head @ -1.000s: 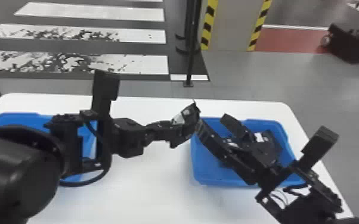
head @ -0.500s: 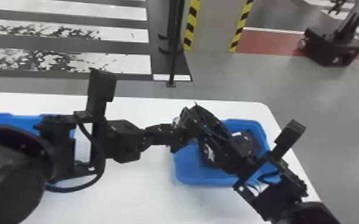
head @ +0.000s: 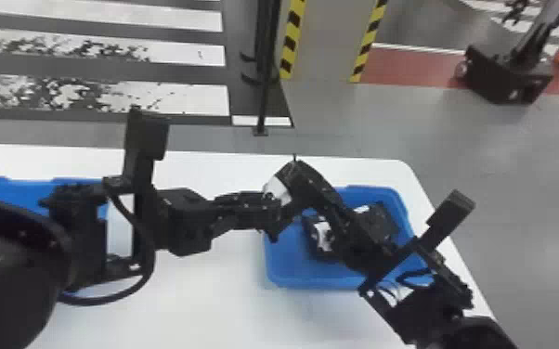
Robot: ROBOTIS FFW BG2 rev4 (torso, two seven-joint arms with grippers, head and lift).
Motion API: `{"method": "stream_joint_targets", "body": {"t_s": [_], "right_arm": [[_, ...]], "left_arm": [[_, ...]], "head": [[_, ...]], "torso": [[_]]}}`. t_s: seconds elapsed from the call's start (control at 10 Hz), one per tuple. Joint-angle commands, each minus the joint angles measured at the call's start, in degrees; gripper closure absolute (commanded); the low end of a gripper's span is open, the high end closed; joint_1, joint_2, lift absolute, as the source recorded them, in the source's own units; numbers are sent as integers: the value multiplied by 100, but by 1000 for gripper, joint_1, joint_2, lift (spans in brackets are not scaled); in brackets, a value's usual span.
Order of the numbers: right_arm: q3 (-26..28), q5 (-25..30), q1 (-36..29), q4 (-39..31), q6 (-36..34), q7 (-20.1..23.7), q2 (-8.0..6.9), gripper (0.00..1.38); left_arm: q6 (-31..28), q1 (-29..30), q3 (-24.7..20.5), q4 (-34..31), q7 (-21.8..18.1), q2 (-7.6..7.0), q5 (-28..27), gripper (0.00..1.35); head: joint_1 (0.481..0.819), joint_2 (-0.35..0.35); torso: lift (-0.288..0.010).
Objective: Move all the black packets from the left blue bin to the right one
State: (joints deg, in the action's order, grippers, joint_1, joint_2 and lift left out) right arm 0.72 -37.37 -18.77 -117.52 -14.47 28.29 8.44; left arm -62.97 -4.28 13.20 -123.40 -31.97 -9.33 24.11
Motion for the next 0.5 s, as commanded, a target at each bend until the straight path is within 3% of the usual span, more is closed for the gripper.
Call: {"method": "stream_joint_targets", "body": {"t_s": [0.0,0.1,0.4], "right_arm": [[111,-33,77,45,-1,-7,0,1283],[294,1,175,115,-1,-7,0,1283],[876,195,513,664,-15,-7,44,1283]], "left_arm": [[181,245,-257,0,15,54,91,268],[392,555,-532,-127,15,63,126,75],[1067,1806,-1411,-577,15,151,80,151]], "head": [[695,-192],[695,-190],[695,-183]], "torso": [[-150],[-150],[-150]]}}
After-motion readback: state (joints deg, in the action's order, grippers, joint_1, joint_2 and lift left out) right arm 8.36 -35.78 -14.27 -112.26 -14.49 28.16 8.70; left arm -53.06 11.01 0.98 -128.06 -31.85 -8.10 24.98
